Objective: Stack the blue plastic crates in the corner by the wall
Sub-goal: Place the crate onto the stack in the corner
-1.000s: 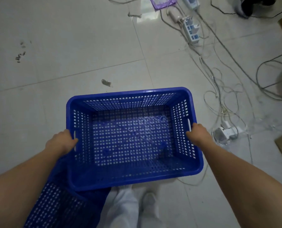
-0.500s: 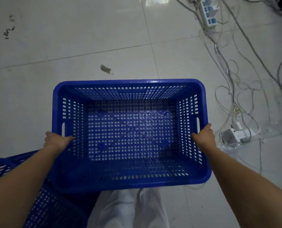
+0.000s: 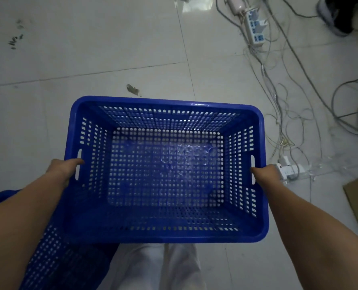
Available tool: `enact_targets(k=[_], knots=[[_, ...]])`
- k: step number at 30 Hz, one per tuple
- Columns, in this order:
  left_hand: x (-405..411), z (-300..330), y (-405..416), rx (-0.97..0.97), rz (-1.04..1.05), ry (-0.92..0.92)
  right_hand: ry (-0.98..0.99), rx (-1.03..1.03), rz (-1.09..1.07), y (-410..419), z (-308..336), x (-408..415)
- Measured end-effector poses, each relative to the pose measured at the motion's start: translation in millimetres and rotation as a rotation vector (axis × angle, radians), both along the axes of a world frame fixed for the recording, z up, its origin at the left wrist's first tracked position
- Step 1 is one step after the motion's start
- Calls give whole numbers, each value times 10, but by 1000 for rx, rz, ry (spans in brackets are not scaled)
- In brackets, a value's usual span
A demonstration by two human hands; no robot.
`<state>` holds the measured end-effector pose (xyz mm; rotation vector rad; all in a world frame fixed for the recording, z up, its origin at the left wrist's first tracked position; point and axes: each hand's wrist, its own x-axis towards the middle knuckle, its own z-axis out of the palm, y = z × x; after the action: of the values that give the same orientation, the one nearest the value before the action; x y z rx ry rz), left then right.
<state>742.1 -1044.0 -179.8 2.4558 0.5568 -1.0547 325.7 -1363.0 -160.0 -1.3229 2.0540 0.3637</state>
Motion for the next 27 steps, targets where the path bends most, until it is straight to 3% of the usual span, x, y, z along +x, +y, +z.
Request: enact_targets(k=[8, 15, 27], knots=[[80, 1184, -88, -7, -27, -168, -199, 25, -270, -119, 1085, -155], [385, 2442, -80, -145, -171, -146, -261, -64, -193, -150, 2334, -50], [641, 4422, -16, -366, -128, -247, -288, -359, -89, -220, 4222, 252]])
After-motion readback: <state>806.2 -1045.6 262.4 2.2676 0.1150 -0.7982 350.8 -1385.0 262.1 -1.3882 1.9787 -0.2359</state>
